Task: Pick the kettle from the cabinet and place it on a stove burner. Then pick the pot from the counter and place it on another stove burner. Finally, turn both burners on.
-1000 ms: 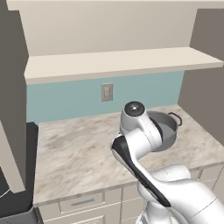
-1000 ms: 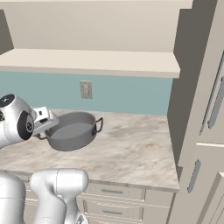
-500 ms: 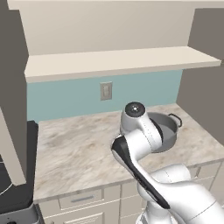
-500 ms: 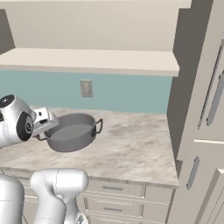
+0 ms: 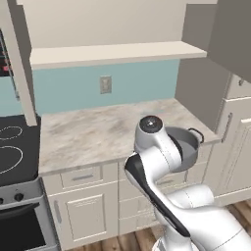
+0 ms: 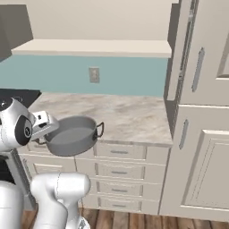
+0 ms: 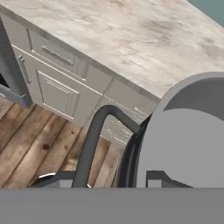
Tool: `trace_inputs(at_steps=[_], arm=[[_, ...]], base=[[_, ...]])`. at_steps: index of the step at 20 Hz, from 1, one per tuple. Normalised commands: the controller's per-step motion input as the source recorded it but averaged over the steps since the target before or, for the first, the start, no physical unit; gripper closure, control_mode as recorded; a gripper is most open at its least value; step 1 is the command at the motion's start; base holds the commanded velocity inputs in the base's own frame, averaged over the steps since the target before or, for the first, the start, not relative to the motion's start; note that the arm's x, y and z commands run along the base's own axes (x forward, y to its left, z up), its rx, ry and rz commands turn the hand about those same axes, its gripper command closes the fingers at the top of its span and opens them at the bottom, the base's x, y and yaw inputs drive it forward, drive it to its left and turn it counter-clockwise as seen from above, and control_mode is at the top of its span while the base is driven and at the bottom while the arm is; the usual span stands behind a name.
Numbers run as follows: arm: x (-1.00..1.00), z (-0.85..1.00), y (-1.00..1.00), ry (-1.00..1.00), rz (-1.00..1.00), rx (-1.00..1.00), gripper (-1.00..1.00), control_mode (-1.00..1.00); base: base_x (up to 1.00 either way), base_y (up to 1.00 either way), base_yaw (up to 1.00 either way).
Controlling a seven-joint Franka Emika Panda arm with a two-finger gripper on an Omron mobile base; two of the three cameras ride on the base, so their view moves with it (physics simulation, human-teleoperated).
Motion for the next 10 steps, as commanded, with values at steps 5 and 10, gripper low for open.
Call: trace_inputs(at_steps=[5, 10], arm=[[0.00, 0.00, 0.00, 0.00, 0.00, 0.00, 1.00, 1.00], [0.00, 0.00, 0.00, 0.00, 0.00, 0.00, 1.00, 1.00]], base=[[-0.93, 0.29, -0.05], [-0.60, 0.73, 0.00]])
